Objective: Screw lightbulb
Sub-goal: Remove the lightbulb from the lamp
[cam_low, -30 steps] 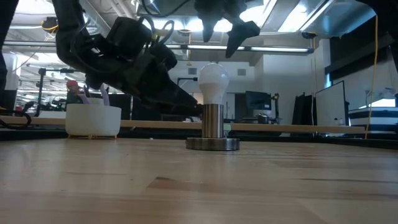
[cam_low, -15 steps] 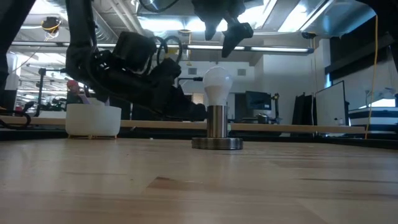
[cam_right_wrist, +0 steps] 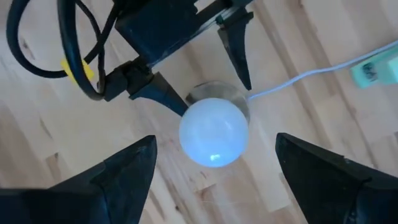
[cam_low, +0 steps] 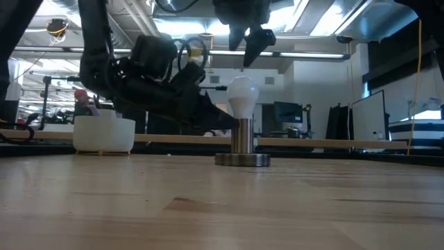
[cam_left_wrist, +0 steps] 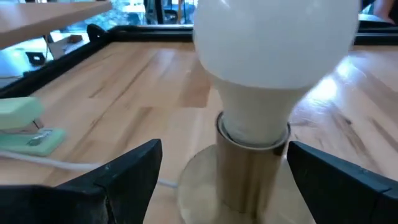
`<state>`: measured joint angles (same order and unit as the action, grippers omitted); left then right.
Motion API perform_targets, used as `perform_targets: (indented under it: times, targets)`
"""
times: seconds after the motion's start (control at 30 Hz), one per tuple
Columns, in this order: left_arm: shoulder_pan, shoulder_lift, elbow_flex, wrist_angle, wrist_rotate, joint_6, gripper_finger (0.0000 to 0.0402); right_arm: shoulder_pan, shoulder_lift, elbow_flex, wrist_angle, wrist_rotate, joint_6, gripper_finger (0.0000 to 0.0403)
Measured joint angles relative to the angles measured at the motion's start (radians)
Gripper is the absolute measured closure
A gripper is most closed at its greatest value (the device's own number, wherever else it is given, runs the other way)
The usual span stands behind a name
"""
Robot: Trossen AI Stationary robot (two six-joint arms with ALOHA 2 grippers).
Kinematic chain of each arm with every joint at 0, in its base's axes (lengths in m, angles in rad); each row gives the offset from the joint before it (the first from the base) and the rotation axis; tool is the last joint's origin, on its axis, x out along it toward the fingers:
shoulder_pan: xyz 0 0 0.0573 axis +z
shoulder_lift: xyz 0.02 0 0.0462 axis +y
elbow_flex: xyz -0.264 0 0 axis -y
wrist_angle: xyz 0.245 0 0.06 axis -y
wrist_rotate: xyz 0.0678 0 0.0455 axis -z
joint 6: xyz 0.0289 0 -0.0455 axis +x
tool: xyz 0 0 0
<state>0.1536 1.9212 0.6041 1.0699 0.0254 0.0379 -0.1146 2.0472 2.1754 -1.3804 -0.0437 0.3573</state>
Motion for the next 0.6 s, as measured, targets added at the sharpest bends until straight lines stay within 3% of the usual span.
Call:
perform_targets:
  times: [0.37,0.6]
  targets:
    - [-0.017,0.212,0.029,0.212,-0.028,-0.079,0.0066,0.003,0.0,0.0,0.0,0.018,-0.078,0.0072]
    - [-0.023,0.27,0.111,0.181,-0.029,-0.061,0.007,0.003,0.003,-0.012,0.009,0.086,-0.13,0.0072]
